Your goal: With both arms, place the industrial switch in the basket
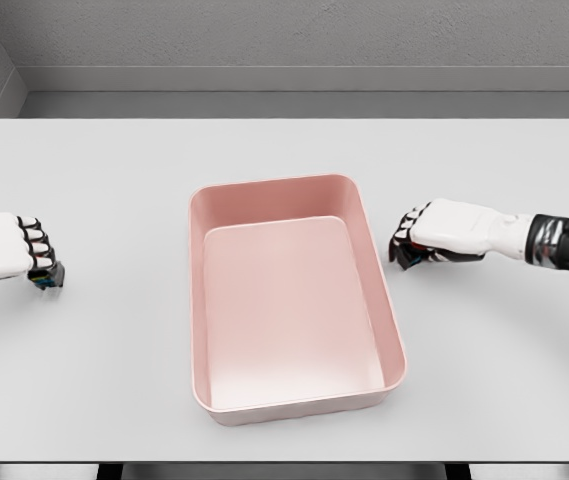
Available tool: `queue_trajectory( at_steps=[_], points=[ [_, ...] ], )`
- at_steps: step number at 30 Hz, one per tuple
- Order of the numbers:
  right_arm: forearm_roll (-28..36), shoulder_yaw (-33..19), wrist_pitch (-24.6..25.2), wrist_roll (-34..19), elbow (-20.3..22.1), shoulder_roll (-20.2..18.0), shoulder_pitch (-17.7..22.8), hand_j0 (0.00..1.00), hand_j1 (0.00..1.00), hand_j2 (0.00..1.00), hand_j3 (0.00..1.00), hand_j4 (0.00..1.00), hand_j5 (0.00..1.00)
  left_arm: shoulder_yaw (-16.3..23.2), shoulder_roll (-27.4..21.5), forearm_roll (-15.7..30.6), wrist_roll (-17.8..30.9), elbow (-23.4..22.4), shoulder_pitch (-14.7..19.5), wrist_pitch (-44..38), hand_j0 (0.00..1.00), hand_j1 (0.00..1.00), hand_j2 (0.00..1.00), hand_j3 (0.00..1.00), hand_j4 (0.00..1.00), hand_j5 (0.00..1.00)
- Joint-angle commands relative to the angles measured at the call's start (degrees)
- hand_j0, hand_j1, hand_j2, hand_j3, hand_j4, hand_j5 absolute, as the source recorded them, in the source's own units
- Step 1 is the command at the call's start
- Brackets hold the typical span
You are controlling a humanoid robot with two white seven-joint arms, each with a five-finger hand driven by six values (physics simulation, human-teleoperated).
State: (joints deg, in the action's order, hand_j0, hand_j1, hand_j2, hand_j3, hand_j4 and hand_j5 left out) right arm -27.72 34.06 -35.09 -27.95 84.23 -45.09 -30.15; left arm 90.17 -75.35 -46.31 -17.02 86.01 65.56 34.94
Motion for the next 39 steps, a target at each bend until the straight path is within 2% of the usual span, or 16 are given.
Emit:
queue_trajectory(
  at_steps=[1,2,6,15,19,24,33,35,39],
  points=[
    [1.6,0.0,0.1,0.0,0.1,-1.0,-0.2,0.53,0.53,0.53,0.53,0.53,0.53,-0.9,0.4,0.6,0.0,0.0,0.3,0.1,0.54,0.54,0.54,0.54,0.54,0.54],
    [2.2,-0.1,0.1,0.0,0.1,-2.3,-1.1,0.54,0.54,0.54,0.54,0.54,0.54,-1.1,0.6,0.7,0.0,0.0,0.4,0.1,0.54,0.54,0.54,0.54,0.54,0.54],
    [4.9,-0.2,0.1,0.0,0.3,-3.0,-4.4,0.54,0.54,0.54,0.54,0.54,0.54,-1.8,1.6,1.5,0.0,0.0,0.6,0.1,0.51,0.51,0.51,0.51,0.51,0.51],
    [7.5,-0.2,0.1,-0.5,1.3,-4.0,-6.2,0.54,0.54,0.54,0.54,0.54,0.54,-1.8,4.5,3.1,0.0,0.1,3.2,0.1,0.51,0.51,0.51,0.51,0.51,0.51],
    [10.0,-0.2,0.1,-0.4,1.4,-6.1,-8.3,0.54,0.54,0.54,0.54,0.54,0.54,-1.8,6.1,3.7,0.0,0.2,3.9,0.1,0.51,0.51,0.51,0.51,0.51,0.51],
    [11.6,-0.2,0.1,-0.4,1.7,-6.5,-11.4,0.55,0.55,0.55,0.55,0.55,0.55,-1.8,8.6,4.5,0.0,0.1,5.1,0.1,0.51,0.51,0.51,0.51,0.51,0.51],
    [12.3,0.4,0.1,-0.4,5.3,-6.1,-14.3,0.55,0.55,0.55,0.55,0.55,0.55,-1.8,10.0,6.1,-0.1,0.8,7.1,0.1,0.51,0.51,0.51,0.51,0.51,0.51],
    [12.3,0.4,0.1,-0.3,7.4,-6.1,-14.3,0.55,0.55,0.55,0.55,0.55,0.55,-1.8,10.0,6.6,-0.1,1.2,7.1,0.1,0.51,0.51,0.51,0.51,0.51,0.51],
    [13.2,0.6,0.1,-0.1,8.1,-5.7,-14.6,0.55,0.55,0.55,0.55,0.55,0.55,-1.8,11.1,7.0,-0.1,1.5,7.6,0.1,0.51,0.51,0.51,0.51,0.51,0.51]
  ],
)
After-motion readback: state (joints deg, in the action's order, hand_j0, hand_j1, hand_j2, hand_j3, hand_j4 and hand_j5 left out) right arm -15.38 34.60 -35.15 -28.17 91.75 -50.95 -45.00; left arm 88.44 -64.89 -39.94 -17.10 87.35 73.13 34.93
